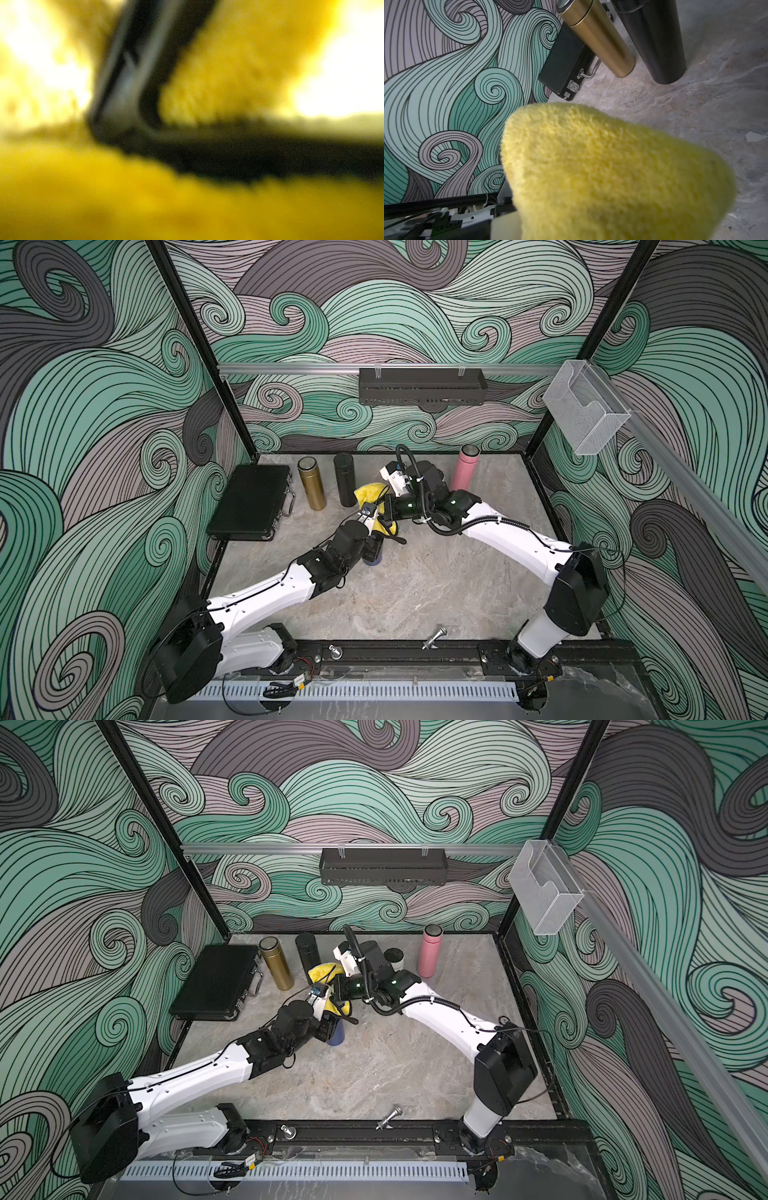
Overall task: Wipe the surface of the thermos
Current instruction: Wipe the dirt from the surface of the thermos.
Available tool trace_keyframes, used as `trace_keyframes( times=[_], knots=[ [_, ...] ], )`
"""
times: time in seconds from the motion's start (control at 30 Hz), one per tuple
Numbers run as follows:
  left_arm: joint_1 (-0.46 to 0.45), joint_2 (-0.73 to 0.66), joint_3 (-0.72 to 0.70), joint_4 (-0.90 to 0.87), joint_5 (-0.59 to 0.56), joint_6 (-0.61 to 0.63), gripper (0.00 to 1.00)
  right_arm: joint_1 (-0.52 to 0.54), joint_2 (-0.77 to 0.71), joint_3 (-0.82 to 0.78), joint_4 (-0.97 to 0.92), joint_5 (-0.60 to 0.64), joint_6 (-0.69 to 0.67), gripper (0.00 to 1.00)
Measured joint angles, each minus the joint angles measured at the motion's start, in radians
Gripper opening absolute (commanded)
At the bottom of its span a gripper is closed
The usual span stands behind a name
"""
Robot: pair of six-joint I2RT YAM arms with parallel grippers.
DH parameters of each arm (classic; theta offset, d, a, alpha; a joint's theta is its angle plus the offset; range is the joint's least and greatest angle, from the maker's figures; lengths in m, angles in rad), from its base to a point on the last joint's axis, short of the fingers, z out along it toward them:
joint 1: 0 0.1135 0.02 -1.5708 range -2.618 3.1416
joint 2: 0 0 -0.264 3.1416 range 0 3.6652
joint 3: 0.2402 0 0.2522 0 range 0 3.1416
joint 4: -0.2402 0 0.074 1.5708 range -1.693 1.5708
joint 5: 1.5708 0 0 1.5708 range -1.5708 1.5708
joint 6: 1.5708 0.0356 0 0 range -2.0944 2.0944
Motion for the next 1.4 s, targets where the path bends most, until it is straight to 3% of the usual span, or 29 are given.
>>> trace_keyframes(
  times=[0.27, 0.6, 0.77, 0.97, 1.4],
  knots=[
    [-0.008, 0.0, 0.0, 0.002, 0.008, 0.02, 0.47, -0.018, -0.046, -0.058, 0.03, -0.032, 0.033, 0.0],
    [-0.005, -0.002, 0.0, 0.013, 0.012, 0.012, 0.47, -0.054, 0.074, 0.167, -0.069, -0.037, 0.006, 0.0],
    [-0.005, -0.002, 0.0, 0.01, 0.013, 0.012, 0.47, -0.043, 0.125, 0.187, -0.059, -0.043, 0.01, 0.0],
    [-0.006, -0.002, -0.002, 0.001, 0.008, 0.013, 0.48, -0.042, 0.096, 0.124, -0.003, -0.046, 0.031, 0.0],
    [-0.01, -0.001, -0.002, 0.002, -0.004, 0.011, 0.47, -0.035, -0.116, -0.127, 0.085, -0.027, 0.064, 0.0]
  ],
)
